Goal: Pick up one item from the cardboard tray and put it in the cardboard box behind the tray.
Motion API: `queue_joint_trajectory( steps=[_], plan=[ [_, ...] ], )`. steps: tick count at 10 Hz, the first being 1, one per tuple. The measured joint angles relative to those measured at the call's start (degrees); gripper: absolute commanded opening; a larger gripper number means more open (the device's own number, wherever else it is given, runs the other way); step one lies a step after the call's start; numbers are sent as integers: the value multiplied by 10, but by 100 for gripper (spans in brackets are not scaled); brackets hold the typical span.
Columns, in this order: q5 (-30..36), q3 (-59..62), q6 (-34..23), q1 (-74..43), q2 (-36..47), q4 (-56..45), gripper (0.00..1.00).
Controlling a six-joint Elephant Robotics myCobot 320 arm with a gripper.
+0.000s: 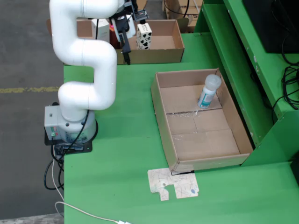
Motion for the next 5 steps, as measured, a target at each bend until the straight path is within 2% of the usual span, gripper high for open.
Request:
queue_joint_trajectory(
  steps=[5],
  plan=[
    [-50,0,-122,-105,-40,39,100]
  ],
)
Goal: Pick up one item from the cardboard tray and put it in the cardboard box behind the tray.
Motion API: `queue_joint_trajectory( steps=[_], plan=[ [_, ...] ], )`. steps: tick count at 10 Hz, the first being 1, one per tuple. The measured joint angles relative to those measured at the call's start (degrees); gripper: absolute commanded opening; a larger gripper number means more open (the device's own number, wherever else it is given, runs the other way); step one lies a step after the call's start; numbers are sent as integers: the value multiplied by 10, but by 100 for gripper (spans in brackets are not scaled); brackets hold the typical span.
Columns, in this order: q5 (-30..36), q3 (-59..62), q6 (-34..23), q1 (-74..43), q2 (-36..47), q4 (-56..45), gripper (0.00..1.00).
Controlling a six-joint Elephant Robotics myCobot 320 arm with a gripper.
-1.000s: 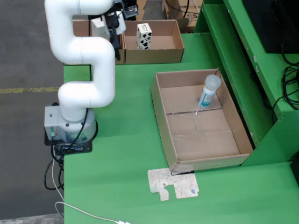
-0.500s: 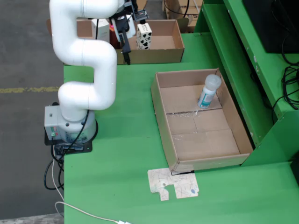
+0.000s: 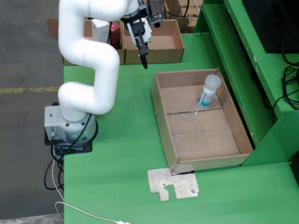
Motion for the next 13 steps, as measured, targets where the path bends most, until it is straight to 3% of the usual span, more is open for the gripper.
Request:
queue_joint_trajectory(
  steps=[5,13],
  plan=[
    [-18,-1,-134,-132,-39,31,100],
    [-4,0,-171,-199,30,-122,100]
  ],
)
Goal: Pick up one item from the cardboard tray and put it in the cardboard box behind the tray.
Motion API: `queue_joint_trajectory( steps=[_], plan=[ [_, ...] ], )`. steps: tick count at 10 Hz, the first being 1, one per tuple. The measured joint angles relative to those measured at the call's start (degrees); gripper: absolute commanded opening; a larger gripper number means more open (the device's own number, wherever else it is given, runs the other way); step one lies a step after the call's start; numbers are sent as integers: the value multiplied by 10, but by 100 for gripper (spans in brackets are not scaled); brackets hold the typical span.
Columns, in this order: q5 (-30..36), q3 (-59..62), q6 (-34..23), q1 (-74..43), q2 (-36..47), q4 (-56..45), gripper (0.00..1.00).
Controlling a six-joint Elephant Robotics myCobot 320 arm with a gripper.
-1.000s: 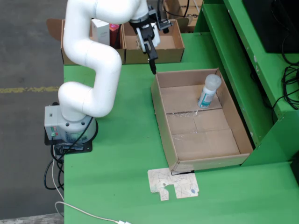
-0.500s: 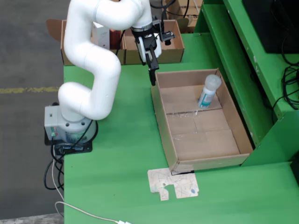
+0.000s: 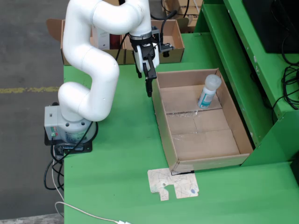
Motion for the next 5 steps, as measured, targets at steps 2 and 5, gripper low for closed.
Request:
queue_joint_trajectory(
  steps=[2,5],
  plan=[
    [-4,0,-7,-9,2,-8,100],
    [-4,0,-40,-41,-10,2,100]
  ],
)
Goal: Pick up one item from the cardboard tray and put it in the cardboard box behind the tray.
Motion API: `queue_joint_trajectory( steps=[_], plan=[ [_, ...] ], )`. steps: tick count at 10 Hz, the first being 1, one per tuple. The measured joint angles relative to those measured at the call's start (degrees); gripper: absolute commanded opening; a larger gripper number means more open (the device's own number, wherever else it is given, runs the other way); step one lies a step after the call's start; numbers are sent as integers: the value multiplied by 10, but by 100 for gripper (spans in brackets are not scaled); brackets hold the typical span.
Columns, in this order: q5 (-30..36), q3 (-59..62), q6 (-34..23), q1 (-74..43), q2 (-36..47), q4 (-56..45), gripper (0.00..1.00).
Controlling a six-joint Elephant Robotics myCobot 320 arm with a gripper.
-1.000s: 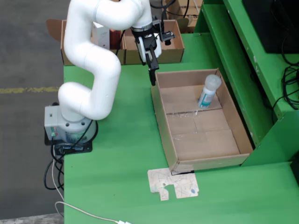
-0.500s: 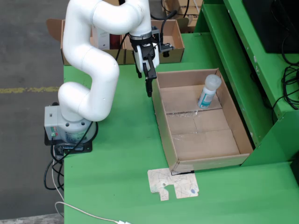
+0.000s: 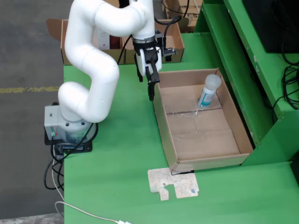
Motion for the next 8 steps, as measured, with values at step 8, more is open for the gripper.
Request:
queue_joint_trajectory(
  steps=[8],
  plan=[
    [48,0,-199,-119,-47,112,100]
  ],
)
